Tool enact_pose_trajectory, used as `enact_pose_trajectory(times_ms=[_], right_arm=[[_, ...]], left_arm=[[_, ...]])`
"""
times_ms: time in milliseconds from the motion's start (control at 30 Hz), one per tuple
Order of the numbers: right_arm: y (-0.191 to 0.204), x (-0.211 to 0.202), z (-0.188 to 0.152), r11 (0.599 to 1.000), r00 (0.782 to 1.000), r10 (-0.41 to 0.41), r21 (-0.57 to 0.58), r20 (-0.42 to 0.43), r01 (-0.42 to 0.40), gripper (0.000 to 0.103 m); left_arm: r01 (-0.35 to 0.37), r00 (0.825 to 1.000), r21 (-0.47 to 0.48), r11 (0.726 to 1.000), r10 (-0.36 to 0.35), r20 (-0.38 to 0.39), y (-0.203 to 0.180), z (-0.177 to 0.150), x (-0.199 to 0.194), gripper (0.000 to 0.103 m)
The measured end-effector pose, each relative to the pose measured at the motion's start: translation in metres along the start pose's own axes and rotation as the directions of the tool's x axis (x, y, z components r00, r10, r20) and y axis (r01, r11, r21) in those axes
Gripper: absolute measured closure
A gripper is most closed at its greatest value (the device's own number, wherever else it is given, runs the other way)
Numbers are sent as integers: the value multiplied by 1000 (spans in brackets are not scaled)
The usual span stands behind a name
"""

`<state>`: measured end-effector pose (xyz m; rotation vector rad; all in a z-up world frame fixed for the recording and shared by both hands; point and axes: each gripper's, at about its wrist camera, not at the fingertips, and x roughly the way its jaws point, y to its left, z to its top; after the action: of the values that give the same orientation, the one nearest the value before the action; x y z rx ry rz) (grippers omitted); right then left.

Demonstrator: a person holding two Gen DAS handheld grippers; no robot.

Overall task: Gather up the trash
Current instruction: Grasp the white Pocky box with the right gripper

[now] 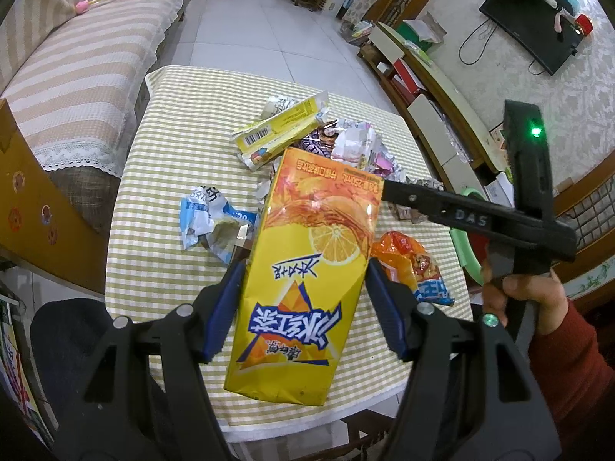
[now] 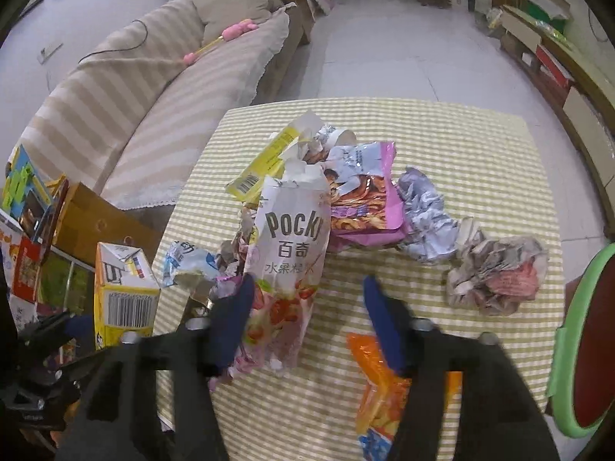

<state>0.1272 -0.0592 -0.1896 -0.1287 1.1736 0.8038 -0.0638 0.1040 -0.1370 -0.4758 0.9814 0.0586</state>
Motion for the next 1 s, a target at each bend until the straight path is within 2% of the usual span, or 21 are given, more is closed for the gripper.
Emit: enact_pose_trajectory(times_ms=[67,133,267,300,333,367,500,667,800,1000], right_arm=[[4,11,4,1000,1000,11,17,-17,-11,43],[6,23,6,1000,999,11,28,-34,-10,36],[1,47,6,996,995,51,83,-91,-44,36],[-1,49,5,993,993,66,99,-97,-56,39],[-4,51,4,990,991,83,119,-102,-70,55],[-6,47,4,989,991,89,124,-97,-77,54],[-7,18,0,992,997,77,98,-32,-74,55],[-11,-35,-12,990,994,70,117,87,-80,55],[-15,-76,-26,988,984,44,138,171,-68,55],[-21,-101,-37,984,971,-1,172,240,-42,54]], left_arm=[[-3,1000,-2,1000,3,-1,1,0,0,41],[-6,1000,-9,1000,6,-2,3,-2,-1,41],[-12,1000,-19,1000,12,1,7,-3,-4,41],[-15,1000,-22,1000,15,2,7,-3,-5,41],[-17,1000,-25,1000,17,3,8,-3,-6,41],[-18,1000,-27,999,19,5,8,-4,-7,41],[-21,1000,-36,999,21,6,11,-4,-7,41],[-12,1000,-35,999,12,-6,8,0,1,41],[-2,1000,-15,1000,2,-3,0,5,5,41],[17,1000,15,1000,-17,19,-16,13,5,41]])
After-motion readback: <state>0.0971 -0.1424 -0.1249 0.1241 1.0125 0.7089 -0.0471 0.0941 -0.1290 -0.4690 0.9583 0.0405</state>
